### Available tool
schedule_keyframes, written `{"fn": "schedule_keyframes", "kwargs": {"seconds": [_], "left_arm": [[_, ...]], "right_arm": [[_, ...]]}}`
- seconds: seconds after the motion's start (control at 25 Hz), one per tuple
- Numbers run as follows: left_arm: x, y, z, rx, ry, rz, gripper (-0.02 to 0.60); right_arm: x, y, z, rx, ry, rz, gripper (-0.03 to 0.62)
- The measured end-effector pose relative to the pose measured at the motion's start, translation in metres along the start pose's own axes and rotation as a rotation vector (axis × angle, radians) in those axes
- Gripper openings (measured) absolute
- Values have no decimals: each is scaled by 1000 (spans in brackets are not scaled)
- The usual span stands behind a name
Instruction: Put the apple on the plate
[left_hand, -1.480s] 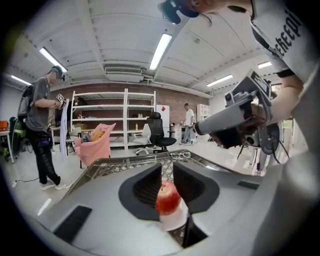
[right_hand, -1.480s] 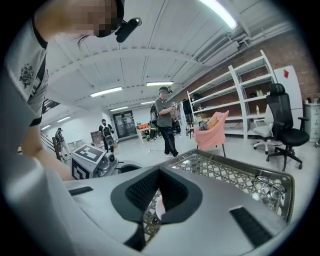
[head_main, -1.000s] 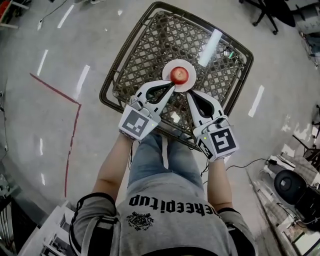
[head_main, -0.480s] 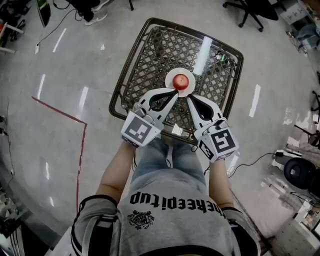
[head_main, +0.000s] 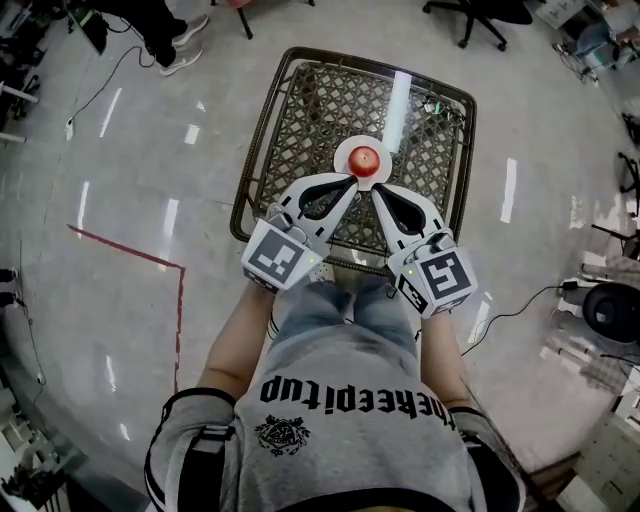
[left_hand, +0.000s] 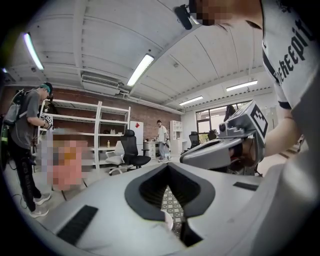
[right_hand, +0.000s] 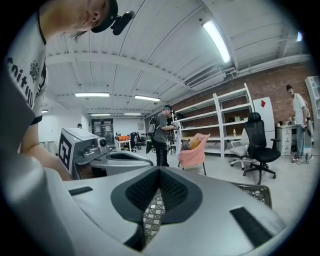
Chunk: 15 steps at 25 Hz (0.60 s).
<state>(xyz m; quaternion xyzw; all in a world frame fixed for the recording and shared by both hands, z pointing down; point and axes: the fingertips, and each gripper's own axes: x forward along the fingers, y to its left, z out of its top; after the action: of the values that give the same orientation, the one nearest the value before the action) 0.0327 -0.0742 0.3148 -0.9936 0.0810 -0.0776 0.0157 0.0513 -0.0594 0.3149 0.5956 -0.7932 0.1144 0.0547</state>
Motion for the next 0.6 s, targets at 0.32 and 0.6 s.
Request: {"fn": "schedule_keyframes", "kwargs": {"seconds": [0.32, 0.6], "left_arm": [[-16, -7, 15, -18, -8, -31, 8], [-24, -15, 19, -27, -12, -41, 8]], "right_arm": [[-7, 17, 7, -2, -37, -36, 3], [-14, 29, 12, -8, -63, -37, 2]]}}
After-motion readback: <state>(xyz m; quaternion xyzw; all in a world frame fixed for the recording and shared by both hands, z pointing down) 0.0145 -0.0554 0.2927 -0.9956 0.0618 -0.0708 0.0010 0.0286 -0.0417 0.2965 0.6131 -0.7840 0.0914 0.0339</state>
